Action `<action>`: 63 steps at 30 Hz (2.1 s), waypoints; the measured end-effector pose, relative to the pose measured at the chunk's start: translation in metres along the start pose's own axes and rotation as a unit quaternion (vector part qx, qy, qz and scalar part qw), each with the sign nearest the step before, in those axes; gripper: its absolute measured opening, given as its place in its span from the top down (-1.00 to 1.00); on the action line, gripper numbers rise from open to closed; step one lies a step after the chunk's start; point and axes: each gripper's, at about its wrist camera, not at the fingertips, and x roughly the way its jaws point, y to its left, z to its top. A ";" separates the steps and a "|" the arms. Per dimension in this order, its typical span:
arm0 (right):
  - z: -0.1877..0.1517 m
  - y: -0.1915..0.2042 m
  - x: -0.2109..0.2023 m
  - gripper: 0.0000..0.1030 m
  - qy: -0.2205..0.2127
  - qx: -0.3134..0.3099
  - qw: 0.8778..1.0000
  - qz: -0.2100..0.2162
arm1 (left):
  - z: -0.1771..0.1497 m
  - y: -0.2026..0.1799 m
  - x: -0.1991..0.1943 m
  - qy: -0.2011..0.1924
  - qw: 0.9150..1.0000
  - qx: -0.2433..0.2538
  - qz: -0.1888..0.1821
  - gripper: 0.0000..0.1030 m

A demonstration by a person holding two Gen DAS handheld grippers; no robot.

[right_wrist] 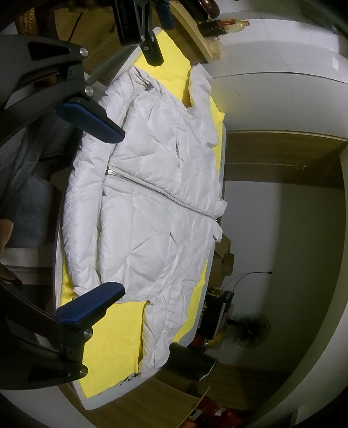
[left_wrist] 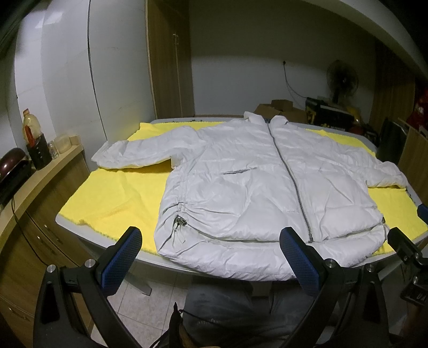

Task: Fold large clothes

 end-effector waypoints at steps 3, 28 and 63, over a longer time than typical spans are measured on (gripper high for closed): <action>-0.001 0.000 0.001 -1.00 0.001 -0.001 1.000 0.002 | -0.001 0.001 0.003 0.000 1.000 0.002 0.000 -1.00; -0.006 0.023 0.096 -1.00 -0.016 -0.006 0.991 0.129 | 0.102 0.278 0.308 0.125 0.855 -0.455 -0.216 -0.99; 0.015 0.045 0.123 -1.00 0.014 -0.030 0.993 0.114 | 0.143 0.389 0.400 0.041 0.873 -0.468 -0.128 -0.65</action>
